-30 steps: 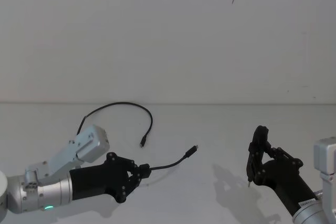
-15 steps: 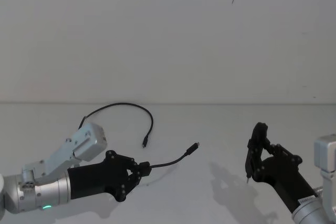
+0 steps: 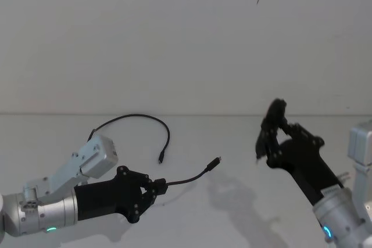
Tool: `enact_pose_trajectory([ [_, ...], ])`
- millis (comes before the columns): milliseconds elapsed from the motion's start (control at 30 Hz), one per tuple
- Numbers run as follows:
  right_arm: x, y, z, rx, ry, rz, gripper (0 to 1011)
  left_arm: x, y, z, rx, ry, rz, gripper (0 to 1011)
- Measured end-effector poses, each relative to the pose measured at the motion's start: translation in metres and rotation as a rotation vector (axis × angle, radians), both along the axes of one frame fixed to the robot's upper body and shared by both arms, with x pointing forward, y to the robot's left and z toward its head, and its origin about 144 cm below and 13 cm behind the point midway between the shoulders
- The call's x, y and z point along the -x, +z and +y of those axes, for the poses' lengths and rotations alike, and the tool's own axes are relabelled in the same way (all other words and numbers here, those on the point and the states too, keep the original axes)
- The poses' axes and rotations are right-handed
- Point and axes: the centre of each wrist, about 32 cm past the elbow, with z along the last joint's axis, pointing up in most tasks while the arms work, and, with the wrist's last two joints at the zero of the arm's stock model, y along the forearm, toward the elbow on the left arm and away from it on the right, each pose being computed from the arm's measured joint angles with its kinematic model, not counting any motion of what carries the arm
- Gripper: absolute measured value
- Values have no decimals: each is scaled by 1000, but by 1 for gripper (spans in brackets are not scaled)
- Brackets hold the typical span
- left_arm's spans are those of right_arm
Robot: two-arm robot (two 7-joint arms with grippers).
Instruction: Pick up the data cable with the one hand.
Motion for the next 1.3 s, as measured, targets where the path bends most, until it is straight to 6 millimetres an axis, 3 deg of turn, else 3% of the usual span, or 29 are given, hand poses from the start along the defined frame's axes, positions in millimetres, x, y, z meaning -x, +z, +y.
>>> enact_pose_trajectory([
  [467, -25, 19, 24, -40, 57, -122, 269, 0, 1, 0, 2, 0, -1, 42],
  [1300, -45, 15, 33, -64, 81, -66, 269, 1, 1, 0, 2, -1, -2, 42],
])
